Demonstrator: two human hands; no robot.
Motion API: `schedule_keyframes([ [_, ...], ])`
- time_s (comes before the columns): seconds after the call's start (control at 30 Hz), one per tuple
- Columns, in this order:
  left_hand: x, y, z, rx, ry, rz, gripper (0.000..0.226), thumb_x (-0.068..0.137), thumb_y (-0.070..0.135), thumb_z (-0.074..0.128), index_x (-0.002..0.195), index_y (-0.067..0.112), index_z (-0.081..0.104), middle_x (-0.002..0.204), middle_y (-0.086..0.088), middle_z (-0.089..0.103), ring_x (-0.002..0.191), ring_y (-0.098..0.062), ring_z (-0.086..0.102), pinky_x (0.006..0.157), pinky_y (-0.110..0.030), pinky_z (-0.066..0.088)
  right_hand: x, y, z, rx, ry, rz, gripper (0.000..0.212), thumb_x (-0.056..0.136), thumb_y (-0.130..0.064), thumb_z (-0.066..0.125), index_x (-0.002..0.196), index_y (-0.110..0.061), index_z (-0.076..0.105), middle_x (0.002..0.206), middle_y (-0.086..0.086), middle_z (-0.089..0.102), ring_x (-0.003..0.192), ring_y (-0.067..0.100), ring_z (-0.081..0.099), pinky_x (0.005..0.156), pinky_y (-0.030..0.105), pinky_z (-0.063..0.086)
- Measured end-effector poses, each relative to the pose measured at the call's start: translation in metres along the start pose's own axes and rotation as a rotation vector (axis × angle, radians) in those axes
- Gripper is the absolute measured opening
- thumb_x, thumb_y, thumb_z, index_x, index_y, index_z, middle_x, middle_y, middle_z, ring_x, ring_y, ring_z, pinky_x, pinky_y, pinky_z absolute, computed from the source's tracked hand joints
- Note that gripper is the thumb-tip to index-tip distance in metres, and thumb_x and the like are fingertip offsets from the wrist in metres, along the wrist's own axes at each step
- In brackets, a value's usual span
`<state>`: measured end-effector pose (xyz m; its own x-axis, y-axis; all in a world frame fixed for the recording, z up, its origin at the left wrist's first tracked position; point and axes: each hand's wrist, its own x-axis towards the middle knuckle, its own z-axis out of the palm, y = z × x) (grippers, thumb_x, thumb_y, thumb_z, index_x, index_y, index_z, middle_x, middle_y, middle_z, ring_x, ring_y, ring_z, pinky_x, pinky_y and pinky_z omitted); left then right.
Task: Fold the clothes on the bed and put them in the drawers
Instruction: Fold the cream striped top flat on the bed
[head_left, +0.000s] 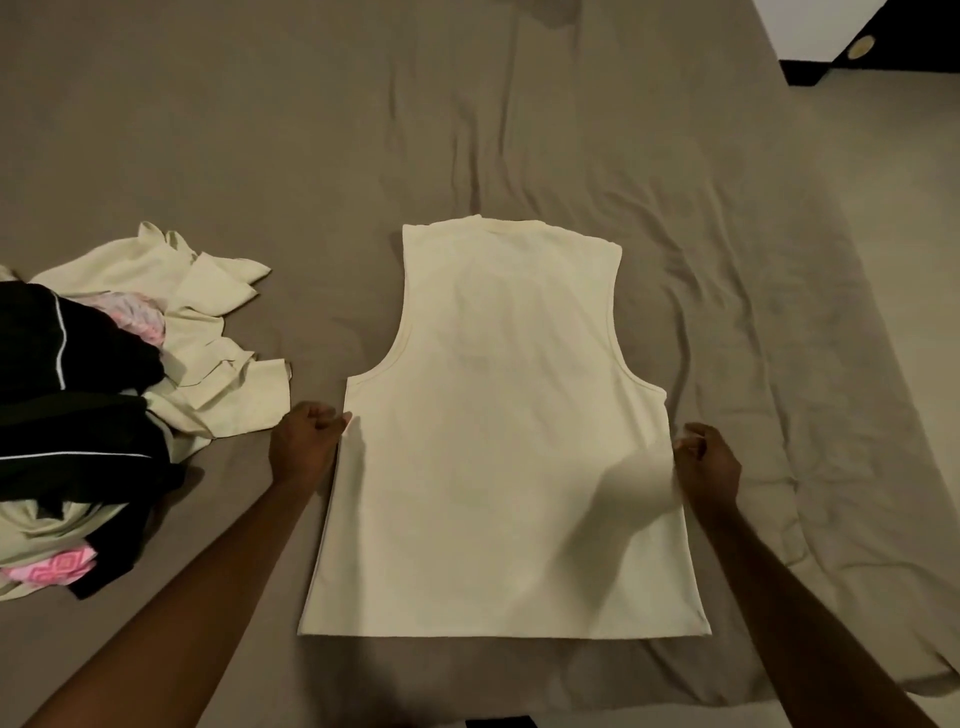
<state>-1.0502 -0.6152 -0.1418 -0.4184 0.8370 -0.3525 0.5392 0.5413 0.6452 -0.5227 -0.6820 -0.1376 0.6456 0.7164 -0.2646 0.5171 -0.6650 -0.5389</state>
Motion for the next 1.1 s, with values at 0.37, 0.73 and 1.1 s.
schedule_keyframes([
  [0.37,0.061,0.010,0.021,-0.017,-0.013,0.061,0.019,0.084,0.030,0.083,0.090,0.013,0.077,0.087,-0.001,0.076,0.084,-0.018,0.067,0.076,-0.027,0.043,0.073,-0.030,0.027,0.206,-0.036,-0.012,0.010,0.090,-0.011,0.073,0.099,-0.013,0.075,0.089,0.009,0.073,0.091,0.031,0.069,0.091,0.042,0.054],
  [0.73,0.073,0.002,0.022,0.022,-0.046,0.094,0.028,0.078,0.042,0.087,0.089,0.022,0.070,0.081,0.008,0.072,0.082,-0.015,0.068,0.077,-0.034,0.051,0.076,-0.023,0.029,0.266,-0.127,-0.028,0.011,0.090,-0.008,0.070,0.100,-0.012,0.072,0.086,0.003,0.067,0.081,0.023,0.063,0.074,0.036,0.051],
  [1.1,0.032,-0.003,0.018,-0.124,-0.023,-0.008,0.030,0.079,0.033,0.088,0.098,0.017,0.070,0.083,0.007,0.071,0.081,-0.013,0.067,0.079,-0.031,0.051,0.035,-0.057,0.053,-0.321,0.241,-0.287,0.048,0.070,0.009,0.060,0.117,-0.002,0.061,0.109,0.028,0.057,0.098,0.049,0.055,0.084,0.052,0.046],
])
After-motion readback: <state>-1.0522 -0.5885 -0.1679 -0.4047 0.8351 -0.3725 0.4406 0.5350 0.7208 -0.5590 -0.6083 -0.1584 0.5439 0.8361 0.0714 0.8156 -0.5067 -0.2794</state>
